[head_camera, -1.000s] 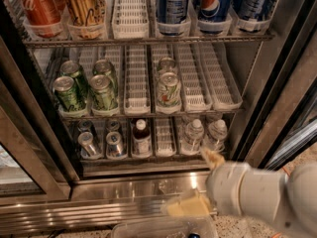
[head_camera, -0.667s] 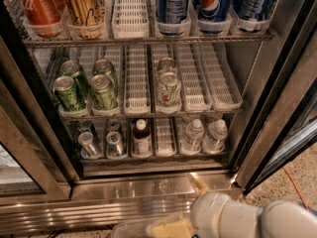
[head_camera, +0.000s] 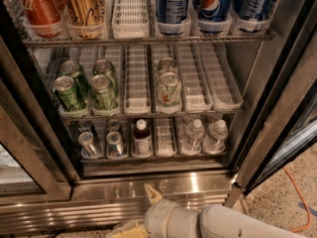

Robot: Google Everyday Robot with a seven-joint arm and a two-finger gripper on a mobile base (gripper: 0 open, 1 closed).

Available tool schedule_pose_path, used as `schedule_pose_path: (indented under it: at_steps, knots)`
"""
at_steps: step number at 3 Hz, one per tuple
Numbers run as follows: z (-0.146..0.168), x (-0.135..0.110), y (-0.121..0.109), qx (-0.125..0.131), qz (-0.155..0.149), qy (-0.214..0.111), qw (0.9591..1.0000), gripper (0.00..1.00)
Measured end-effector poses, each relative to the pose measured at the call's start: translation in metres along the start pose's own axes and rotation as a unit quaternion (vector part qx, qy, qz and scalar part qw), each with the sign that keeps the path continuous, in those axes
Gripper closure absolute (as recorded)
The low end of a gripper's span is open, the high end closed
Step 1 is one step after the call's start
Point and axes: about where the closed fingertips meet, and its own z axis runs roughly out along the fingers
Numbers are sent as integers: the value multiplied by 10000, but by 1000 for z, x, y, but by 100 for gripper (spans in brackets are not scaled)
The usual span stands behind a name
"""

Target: Pick redbull can from bottom shelf of fridge

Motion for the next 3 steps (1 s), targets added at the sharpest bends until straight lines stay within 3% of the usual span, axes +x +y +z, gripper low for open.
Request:
schedule_pose_path:
  at_steps: [1,3]
  knots:
    - [16,19,-7,72,287,27,9996,0]
    - [30,22,-8,75,378,-64,9992,0]
